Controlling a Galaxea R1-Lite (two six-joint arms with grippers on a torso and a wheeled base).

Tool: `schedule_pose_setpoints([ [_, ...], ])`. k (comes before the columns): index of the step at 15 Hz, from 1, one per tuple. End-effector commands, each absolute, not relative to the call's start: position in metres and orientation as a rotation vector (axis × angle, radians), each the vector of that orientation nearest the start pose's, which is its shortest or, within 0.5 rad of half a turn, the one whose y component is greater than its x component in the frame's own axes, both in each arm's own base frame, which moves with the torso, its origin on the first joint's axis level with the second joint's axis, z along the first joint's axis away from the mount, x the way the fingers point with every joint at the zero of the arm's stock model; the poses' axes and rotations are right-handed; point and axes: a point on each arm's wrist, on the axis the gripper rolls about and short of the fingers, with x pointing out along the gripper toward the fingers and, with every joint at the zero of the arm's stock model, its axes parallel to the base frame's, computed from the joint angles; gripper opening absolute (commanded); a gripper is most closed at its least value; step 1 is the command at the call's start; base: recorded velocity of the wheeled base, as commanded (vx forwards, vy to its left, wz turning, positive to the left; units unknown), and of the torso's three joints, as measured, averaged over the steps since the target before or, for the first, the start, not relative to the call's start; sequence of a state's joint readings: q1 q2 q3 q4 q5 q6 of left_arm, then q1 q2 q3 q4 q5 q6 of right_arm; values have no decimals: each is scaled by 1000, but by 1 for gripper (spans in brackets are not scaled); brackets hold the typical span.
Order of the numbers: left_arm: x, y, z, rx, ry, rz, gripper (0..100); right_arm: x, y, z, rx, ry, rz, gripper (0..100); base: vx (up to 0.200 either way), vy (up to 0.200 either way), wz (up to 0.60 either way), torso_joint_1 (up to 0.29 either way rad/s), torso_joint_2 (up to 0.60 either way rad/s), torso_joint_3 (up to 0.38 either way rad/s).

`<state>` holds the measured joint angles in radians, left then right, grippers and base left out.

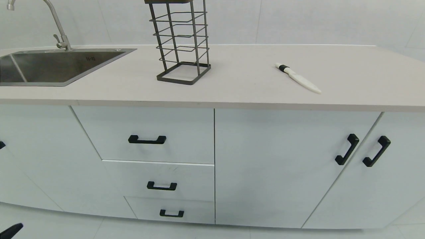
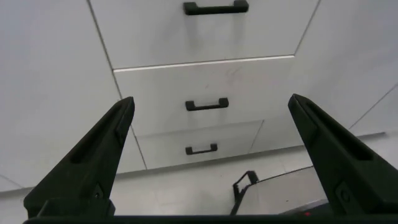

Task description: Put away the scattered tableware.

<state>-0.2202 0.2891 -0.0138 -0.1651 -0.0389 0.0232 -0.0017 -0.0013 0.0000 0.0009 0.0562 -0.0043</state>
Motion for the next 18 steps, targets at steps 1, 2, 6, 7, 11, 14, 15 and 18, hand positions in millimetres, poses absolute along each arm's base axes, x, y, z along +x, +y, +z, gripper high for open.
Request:
schedule_pose_setpoints([
  [1,-12,1,85,30,58,-220,100,-23,1,75,-5,0,55,100,0,0,0,0,0,0],
  [2,-16,2,77,25,95,-209,100,-23,1,75,-5,0,55,100,0,0,0,0,0,0],
  [6,-15,2,78,9,89,-150,100,-23,1,75,-5,0,55,100,0,0,0,0,0,0],
  [7,-15,2,78,7,89,-140,100,-23,1,75,-5,0,55,100,0,0,0,0,0,0],
  [11,-15,2,78,10,90,-147,100,-23,1,75,-5,0,55,100,0,0,0,0,0,0],
  [14,-15,2,78,8,90,-149,100,-23,1,75,-5,0,55,100,0,0,0,0,0,0],
  [15,-15,2,78,0,91,-148,100,-23,1,75,-5,0,55,100,200,0,0,2,7,2],
  [18,-15,2,78,4,91,-149,100,-23,1,75,-5,0,55,100,133,0,0,-5,0,0],
])
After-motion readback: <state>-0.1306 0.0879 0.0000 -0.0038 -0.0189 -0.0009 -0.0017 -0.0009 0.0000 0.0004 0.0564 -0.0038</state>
